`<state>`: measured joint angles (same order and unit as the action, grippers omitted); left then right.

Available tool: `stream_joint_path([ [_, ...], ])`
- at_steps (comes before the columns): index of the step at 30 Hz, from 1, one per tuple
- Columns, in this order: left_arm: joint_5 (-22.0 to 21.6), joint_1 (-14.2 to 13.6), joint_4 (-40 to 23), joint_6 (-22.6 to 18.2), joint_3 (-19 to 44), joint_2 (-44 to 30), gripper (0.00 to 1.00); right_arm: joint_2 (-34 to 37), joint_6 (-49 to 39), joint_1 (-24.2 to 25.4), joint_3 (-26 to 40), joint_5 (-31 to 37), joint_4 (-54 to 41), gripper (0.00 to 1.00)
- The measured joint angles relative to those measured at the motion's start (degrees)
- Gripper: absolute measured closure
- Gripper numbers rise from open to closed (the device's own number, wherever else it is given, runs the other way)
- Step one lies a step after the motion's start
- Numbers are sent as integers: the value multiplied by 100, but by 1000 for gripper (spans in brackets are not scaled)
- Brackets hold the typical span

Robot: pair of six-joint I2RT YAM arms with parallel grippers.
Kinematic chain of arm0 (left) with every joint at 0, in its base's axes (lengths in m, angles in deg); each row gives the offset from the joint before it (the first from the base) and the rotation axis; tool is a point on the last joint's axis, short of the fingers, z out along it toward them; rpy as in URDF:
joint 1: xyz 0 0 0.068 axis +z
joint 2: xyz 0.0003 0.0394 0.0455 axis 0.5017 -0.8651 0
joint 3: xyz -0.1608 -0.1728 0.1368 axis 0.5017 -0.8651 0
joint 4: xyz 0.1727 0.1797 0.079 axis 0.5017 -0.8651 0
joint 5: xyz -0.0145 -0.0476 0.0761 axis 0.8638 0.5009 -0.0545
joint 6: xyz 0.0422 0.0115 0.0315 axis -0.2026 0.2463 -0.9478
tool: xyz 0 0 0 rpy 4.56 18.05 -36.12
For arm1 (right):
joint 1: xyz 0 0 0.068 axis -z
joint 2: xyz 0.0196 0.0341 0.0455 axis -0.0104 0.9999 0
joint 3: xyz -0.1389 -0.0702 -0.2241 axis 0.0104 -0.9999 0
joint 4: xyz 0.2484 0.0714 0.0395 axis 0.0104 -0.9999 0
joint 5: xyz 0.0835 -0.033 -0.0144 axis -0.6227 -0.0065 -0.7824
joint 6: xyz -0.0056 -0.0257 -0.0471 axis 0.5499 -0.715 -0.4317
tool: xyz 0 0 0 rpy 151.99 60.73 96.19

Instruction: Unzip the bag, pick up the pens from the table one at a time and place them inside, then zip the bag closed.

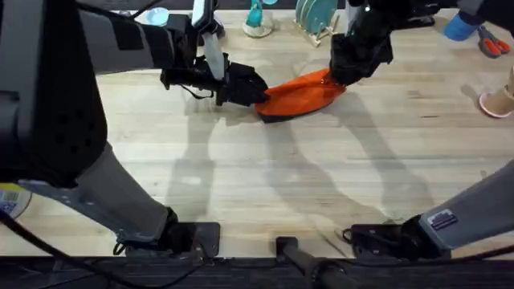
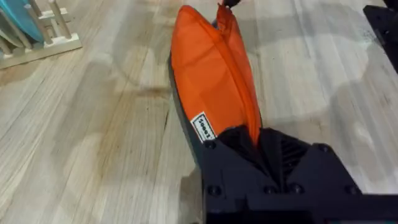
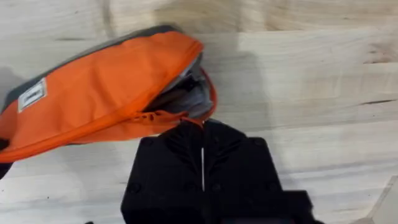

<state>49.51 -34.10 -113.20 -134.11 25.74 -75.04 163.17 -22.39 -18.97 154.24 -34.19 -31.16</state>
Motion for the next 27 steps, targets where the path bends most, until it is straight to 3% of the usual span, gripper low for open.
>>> stream_joint_path([
  [27,-13,0,42,127,0,-1,958,0,-614,1043,-34,-224,274,969],
])
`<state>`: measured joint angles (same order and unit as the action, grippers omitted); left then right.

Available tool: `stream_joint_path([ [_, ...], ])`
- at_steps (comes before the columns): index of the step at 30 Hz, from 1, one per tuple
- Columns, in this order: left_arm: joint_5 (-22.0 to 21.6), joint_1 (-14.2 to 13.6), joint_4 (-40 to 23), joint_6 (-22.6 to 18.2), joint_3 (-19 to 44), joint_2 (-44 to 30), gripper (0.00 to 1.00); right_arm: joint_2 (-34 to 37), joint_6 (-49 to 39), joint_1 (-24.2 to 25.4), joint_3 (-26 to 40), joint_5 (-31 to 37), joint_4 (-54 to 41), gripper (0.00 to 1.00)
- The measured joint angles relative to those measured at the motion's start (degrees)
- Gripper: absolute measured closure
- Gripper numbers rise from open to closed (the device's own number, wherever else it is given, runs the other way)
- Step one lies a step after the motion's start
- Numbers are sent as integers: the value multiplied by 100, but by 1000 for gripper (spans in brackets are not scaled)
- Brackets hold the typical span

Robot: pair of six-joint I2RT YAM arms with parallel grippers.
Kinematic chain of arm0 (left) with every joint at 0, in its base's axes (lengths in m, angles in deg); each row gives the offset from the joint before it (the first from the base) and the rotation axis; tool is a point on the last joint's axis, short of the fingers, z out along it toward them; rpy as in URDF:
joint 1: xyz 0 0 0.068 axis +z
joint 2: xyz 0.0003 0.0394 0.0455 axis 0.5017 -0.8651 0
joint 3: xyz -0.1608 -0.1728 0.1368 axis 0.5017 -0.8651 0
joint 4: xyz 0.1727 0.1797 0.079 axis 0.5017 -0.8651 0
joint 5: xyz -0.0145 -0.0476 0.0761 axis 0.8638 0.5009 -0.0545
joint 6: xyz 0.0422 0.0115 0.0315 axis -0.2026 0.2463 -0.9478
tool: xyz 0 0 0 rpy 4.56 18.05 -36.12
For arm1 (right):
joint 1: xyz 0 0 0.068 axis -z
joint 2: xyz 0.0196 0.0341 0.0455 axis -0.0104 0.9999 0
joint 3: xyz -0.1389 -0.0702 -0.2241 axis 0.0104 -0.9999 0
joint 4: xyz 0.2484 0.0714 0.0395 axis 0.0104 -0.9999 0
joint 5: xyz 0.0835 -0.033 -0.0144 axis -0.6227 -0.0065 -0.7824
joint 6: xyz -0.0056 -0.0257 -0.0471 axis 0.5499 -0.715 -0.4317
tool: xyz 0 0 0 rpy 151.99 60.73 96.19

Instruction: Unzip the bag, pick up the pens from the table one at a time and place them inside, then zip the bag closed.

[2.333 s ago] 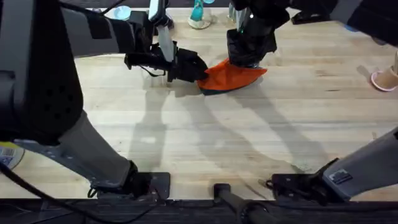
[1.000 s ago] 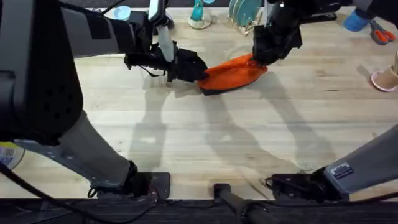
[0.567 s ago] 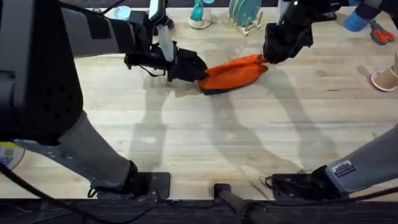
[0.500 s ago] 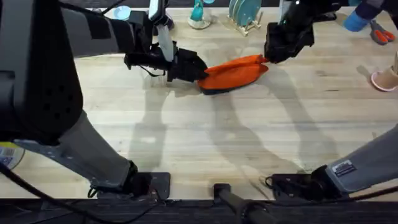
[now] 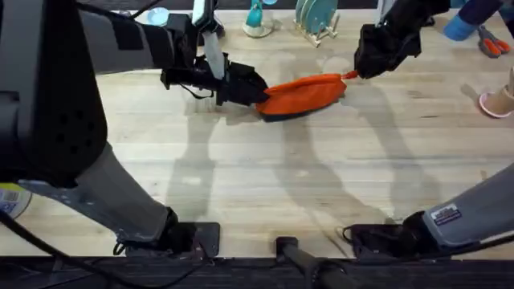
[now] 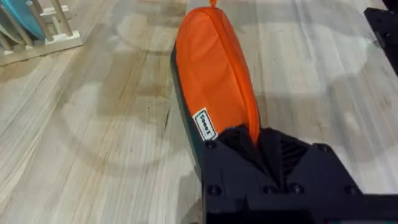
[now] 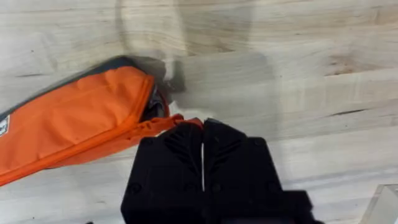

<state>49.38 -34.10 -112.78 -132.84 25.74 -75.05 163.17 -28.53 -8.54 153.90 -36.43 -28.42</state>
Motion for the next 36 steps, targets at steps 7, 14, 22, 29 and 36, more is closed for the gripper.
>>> stream_joint_path([
  [7,-1,-4,12,46,0,1,958,0,-176,294,-9,-142,-1,968],
  [14,0,-17,28,87,0,1,958,0,-303,462,-10,-211,3,968],
  [22,-20,-15,26,90,0,1,958,0,-418,851,-10,132,23,969],
  [29,-22,-15,26,90,0,1,958,1,-457,989,-10,277,38,968],
  [36,-22,-15,26,92,0,0,959,0,-457,991,-10,279,40,969],
])
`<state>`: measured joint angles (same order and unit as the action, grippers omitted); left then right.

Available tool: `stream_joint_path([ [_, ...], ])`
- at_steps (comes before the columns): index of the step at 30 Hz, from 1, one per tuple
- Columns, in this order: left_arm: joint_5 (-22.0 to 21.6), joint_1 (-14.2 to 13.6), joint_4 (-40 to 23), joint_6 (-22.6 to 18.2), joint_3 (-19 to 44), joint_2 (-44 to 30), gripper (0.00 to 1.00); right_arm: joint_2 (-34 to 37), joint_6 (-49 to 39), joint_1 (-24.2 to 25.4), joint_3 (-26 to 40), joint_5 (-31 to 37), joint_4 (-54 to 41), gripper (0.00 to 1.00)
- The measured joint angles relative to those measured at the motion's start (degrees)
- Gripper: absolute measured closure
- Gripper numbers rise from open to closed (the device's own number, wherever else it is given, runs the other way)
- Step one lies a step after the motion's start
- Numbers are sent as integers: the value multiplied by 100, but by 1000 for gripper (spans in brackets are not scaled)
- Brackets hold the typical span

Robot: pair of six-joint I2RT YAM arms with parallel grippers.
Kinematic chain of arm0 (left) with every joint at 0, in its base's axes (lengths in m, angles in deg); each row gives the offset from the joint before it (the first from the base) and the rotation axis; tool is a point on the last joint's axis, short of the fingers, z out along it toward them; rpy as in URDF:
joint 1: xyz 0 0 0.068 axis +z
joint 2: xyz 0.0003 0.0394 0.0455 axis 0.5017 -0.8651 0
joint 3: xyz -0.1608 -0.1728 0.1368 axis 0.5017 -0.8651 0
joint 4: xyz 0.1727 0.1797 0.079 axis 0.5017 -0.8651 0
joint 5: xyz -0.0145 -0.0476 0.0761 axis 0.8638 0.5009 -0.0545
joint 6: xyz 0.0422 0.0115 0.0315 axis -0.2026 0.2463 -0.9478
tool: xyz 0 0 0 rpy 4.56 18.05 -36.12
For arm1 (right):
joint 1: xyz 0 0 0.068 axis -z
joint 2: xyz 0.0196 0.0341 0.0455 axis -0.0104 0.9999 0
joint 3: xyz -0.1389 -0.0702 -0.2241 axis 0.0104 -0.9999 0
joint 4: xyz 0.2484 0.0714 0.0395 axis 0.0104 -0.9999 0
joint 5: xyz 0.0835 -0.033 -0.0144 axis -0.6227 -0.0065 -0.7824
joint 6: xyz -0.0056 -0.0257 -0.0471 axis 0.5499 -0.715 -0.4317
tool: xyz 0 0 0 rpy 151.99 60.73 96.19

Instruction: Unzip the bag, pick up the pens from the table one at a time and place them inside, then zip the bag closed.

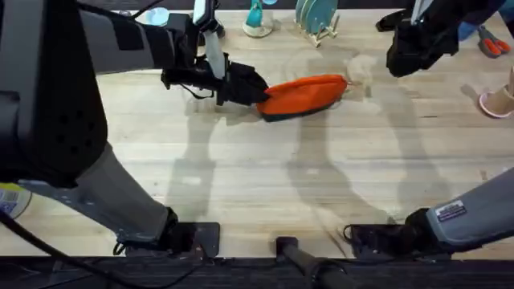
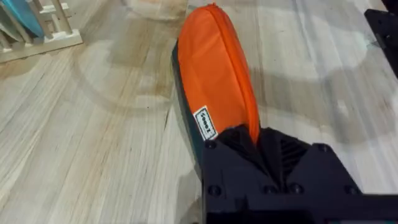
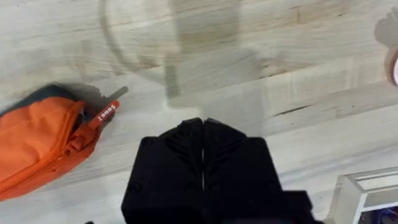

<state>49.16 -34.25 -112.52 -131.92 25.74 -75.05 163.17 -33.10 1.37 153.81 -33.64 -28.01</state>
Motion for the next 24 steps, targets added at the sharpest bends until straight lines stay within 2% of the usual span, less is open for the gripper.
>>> stream_joint_path([
  [24,0,0,0,20,0,1,959,0,0,0,-2,0,48,969],
])
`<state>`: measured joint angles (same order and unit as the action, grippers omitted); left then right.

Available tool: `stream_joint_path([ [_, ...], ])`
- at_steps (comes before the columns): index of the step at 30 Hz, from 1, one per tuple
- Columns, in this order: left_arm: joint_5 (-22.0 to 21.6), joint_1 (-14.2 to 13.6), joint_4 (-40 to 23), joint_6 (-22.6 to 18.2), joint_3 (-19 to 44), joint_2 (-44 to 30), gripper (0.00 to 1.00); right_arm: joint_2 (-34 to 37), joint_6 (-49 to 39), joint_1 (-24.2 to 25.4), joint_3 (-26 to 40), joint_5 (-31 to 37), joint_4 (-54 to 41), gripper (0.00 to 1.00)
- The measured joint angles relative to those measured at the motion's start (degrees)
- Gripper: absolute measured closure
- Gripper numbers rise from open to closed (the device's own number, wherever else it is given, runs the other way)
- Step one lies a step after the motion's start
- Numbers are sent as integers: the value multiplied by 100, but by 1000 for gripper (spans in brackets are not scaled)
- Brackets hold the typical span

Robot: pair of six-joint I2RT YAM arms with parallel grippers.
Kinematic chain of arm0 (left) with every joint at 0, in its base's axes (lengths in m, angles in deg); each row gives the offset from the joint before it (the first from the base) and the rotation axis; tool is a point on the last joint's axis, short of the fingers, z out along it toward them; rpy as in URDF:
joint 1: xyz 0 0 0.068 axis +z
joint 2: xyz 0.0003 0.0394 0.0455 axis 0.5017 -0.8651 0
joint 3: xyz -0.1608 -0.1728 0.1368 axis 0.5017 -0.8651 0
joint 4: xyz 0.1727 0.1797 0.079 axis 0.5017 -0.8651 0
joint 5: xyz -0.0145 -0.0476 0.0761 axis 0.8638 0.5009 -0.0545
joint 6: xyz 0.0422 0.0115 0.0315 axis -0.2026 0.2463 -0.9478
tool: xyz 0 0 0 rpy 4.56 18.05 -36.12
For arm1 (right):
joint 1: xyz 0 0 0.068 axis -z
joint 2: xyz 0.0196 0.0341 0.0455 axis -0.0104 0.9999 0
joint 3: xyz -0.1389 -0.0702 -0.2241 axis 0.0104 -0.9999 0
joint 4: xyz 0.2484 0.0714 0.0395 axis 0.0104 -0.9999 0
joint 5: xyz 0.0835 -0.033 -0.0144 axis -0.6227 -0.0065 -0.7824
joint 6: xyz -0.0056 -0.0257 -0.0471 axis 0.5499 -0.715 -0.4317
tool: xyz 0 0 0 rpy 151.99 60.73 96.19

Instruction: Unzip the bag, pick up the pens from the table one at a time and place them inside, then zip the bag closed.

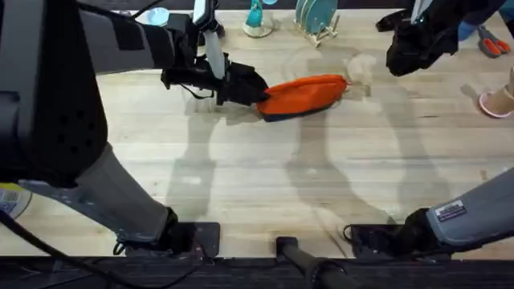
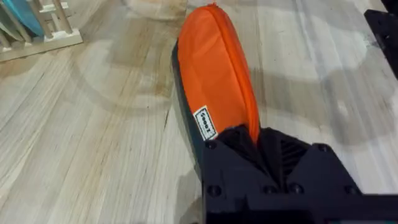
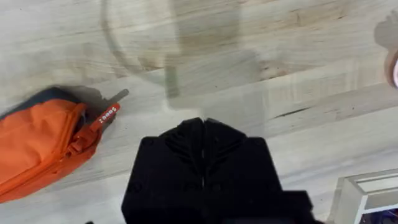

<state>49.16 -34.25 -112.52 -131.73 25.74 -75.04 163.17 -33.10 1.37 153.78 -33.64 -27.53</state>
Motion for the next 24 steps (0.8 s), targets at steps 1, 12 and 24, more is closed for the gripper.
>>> stream_joint_path([
  [1,0,0,0,3,0,0,959,0,0,0,1,0,0,969],
  [12,0,0,0,15,0,-2,959,0,-17,-28,4,20,-60,11],
  [24,-1,0,0,15,0,-1,959,-338,-17,-875,850,17,-657,5],
])
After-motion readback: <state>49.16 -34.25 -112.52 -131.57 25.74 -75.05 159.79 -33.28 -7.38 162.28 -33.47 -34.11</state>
